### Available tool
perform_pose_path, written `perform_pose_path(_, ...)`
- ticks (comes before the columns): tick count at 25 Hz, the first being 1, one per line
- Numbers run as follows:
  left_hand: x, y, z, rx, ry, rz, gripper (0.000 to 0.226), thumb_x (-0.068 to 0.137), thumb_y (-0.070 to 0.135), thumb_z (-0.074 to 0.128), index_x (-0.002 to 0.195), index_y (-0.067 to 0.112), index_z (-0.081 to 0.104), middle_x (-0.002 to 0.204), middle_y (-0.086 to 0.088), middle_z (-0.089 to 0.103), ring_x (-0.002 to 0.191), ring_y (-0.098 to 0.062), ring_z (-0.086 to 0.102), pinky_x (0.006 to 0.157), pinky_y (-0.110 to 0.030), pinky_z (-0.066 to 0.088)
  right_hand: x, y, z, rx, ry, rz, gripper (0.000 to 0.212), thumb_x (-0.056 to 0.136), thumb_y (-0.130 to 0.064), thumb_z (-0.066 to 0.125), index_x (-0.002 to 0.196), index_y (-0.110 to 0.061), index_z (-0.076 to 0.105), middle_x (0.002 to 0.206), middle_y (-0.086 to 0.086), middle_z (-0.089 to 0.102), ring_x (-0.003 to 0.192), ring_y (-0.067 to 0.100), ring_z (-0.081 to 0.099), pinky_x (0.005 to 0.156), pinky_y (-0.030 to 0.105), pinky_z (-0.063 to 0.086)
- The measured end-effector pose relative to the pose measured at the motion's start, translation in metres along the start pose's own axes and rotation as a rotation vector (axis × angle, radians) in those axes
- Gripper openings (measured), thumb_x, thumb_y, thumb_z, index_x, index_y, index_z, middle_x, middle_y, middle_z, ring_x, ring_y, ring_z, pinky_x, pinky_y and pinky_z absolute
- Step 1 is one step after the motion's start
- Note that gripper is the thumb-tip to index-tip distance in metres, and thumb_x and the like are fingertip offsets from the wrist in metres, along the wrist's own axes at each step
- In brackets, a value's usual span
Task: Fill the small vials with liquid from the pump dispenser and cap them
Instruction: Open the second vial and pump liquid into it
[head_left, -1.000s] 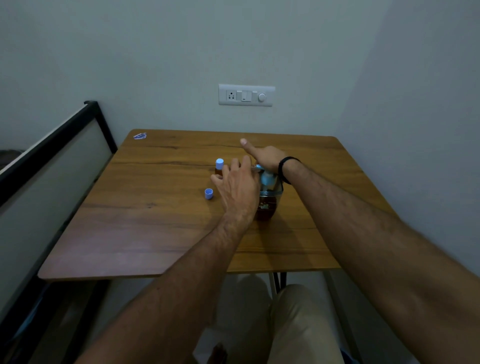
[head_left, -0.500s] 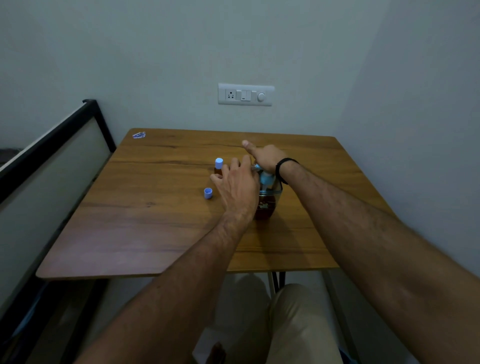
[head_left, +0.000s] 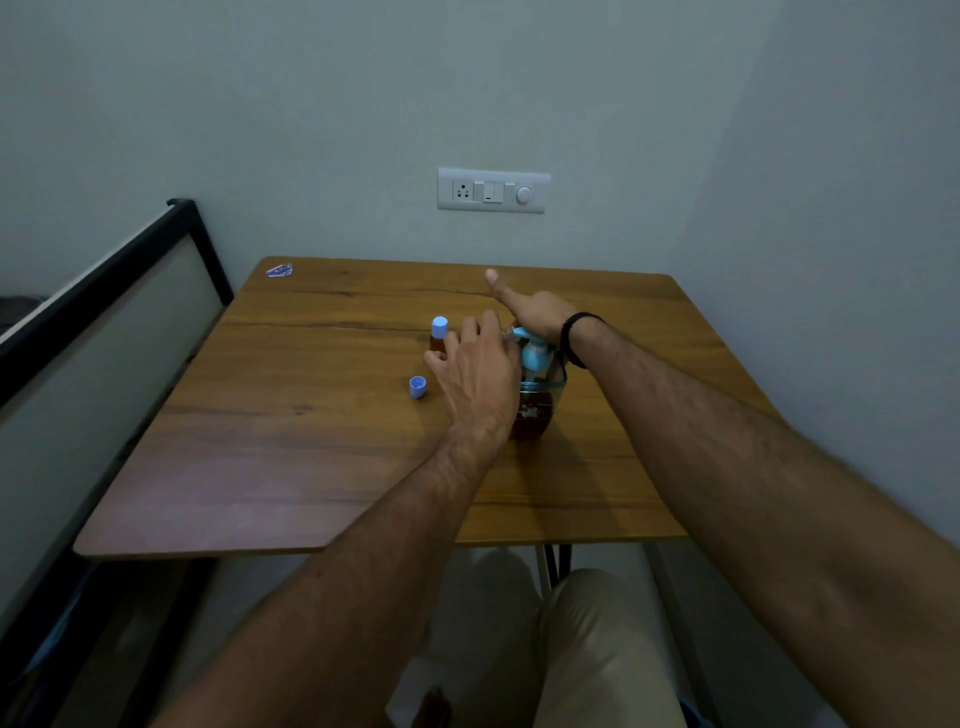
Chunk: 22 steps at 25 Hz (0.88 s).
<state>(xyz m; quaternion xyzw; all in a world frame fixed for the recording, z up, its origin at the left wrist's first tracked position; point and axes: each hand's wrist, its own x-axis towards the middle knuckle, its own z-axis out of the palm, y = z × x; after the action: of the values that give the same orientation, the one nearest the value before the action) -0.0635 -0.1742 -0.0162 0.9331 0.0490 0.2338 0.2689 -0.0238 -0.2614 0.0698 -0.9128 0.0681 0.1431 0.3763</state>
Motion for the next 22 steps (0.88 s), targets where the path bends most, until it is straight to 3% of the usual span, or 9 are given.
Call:
perform_pose_path(3, 0.0, 0.0, 0.0, 0.002, 0.01, 0.005, 0.019, 0.103, 0.037, 0.043, 0.107, 0.022, 0.054, 0.097, 0.003, 0.053, 0.091, -0.016, 0.048, 0.089, -0.043, 0.04, -0.001, 0.0, 0.0, 0.029, -0.016, 0.001, 0.103, 0.084, -0.09, 0.029, 0.147, -0.012, 0.05, 0.142, 0.012, 0.056, 0.116, 0.03, 0.057, 0.1, 0.044, 0.046)
perform_pose_path(7, 0.0, 0.0, 0.001, -0.016, 0.01, -0.005, 0.015, 0.102, 0.034, 0.047, 0.105, 0.022, 0.055, 0.096, 0.004, 0.053, 0.092, -0.017, 0.048, 0.088, -0.042, 0.04, 0.009, 0.003, 0.006, -0.048, 0.091, -0.035, 0.084, 0.092, -0.082, 0.032, 0.119, -0.011, 0.069, 0.127, 0.012, 0.066, 0.101, 0.026, 0.06, 0.084, 0.037, 0.045)
perform_pose_path(11, 0.0, -0.001, 0.001, -0.013, 0.009, 0.003, 0.017, 0.102, 0.038, 0.047, 0.106, 0.023, 0.054, 0.097, 0.004, 0.052, 0.092, -0.015, 0.046, 0.089, -0.042, 0.04, 0.001, -0.001, -0.003, 0.04, -0.047, 0.03, 0.106, 0.08, -0.093, 0.031, 0.148, -0.014, 0.049, 0.141, 0.011, 0.055, 0.114, 0.03, 0.058, 0.099, 0.047, 0.047)
perform_pose_path(13, 0.0, -0.002, 0.002, -0.008, 0.003, 0.004, 0.017, 0.102, 0.038, 0.048, 0.107, 0.023, 0.055, 0.098, 0.005, 0.052, 0.092, -0.015, 0.045, 0.089, -0.041, 0.039, 0.004, 0.001, 0.0, 0.043, -0.028, -0.001, 0.102, 0.084, -0.09, 0.031, 0.147, -0.013, 0.05, 0.143, 0.012, 0.055, 0.118, 0.03, 0.057, 0.101, 0.046, 0.046)
perform_pose_path(17, 0.001, -0.001, 0.001, -0.013, -0.006, -0.003, 0.016, 0.101, 0.036, 0.049, 0.108, 0.023, 0.055, 0.099, 0.004, 0.052, 0.093, -0.014, 0.042, 0.087, -0.039, 0.035, 0.009, 0.002, 0.004, -0.045, 0.056, -0.033, 0.086, 0.092, -0.08, 0.036, 0.134, -0.01, 0.063, 0.133, 0.011, 0.063, 0.104, 0.026, 0.059, 0.084, 0.036, 0.044)
perform_pose_path(20, 0.0, -0.001, 0.001, -0.015, 0.008, -0.002, 0.017, 0.102, 0.037, 0.048, 0.107, 0.023, 0.055, 0.097, 0.005, 0.051, 0.091, -0.014, 0.044, 0.088, -0.041, 0.038, 0.002, -0.001, -0.006, 0.05, -0.105, 0.039, 0.109, 0.075, -0.095, 0.038, 0.15, -0.016, 0.047, 0.145, 0.01, 0.052, 0.12, 0.032, 0.057, 0.099, 0.048, 0.047)
perform_pose_path(22, 0.001, -0.001, 0.002, -0.01, 0.01, -0.003, 0.016, 0.102, 0.037, 0.048, 0.107, 0.023, 0.055, 0.096, 0.004, 0.052, 0.092, -0.016, 0.046, 0.086, -0.04, 0.036, 0.003, 0.002, -0.004, 0.092, -0.095, 0.019, 0.108, 0.076, -0.094, 0.039, 0.149, -0.015, 0.048, 0.145, 0.01, 0.053, 0.118, 0.029, 0.057, 0.102, 0.046, 0.046)
